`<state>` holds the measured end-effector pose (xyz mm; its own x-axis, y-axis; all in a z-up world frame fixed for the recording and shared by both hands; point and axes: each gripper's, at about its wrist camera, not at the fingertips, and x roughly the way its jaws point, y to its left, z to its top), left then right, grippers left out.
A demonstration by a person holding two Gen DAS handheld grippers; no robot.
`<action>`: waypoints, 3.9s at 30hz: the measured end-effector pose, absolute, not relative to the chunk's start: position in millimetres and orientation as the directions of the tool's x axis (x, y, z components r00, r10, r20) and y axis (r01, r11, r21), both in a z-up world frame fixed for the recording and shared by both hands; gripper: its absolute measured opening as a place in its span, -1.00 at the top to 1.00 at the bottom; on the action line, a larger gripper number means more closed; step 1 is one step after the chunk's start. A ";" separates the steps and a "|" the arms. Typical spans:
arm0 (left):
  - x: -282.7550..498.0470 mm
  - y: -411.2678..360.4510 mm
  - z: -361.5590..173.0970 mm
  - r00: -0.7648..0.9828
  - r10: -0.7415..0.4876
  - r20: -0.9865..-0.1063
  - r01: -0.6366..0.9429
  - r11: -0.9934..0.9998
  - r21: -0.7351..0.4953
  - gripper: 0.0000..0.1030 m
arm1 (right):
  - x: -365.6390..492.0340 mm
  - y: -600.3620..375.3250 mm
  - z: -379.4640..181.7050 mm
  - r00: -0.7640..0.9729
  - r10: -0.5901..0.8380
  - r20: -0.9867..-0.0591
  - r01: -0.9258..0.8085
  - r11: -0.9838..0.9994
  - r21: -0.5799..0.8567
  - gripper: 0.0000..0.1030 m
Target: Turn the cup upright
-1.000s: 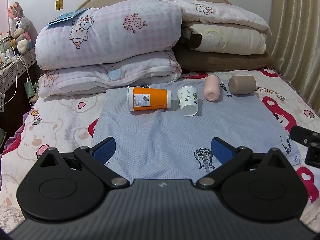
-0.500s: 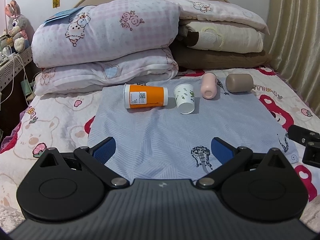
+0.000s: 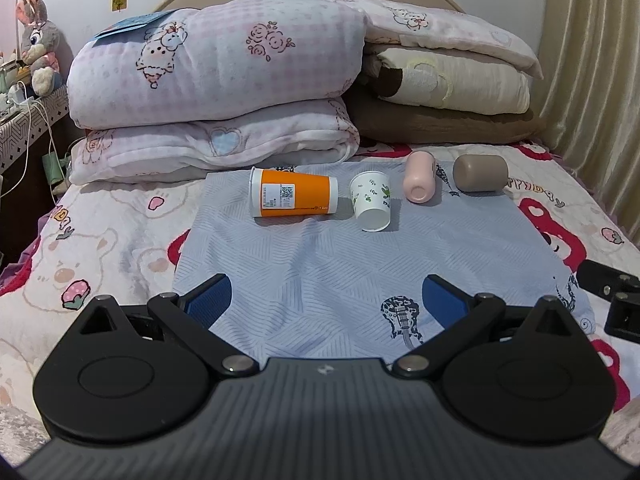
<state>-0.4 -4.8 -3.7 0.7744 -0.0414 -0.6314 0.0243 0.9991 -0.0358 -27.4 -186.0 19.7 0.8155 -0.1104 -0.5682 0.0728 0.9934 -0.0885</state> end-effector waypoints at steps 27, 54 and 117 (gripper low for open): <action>0.3 0.4 -9.1 0.766 -0.044 -0.641 0.021 0.999 -0.044 -1.00 | -24.2 -182.2 18.2 0.805 -0.118 -0.582 0.068 0.992 -0.106 -0.94; 128.0 28.3 21.4 0.637 -0.184 -0.748 0.112 0.983 -0.146 -0.99 | 71.9 -80.2 39.9 0.665 0.422 -0.616 -0.686 0.670 -0.282 -0.93; 267.0 120.5 -148.6 0.604 -0.439 -0.665 -0.031 0.821 -0.570 -0.63 | 278.1 -12.2 -121.0 0.426 0.303 -0.853 -0.651 0.757 -0.056 -0.34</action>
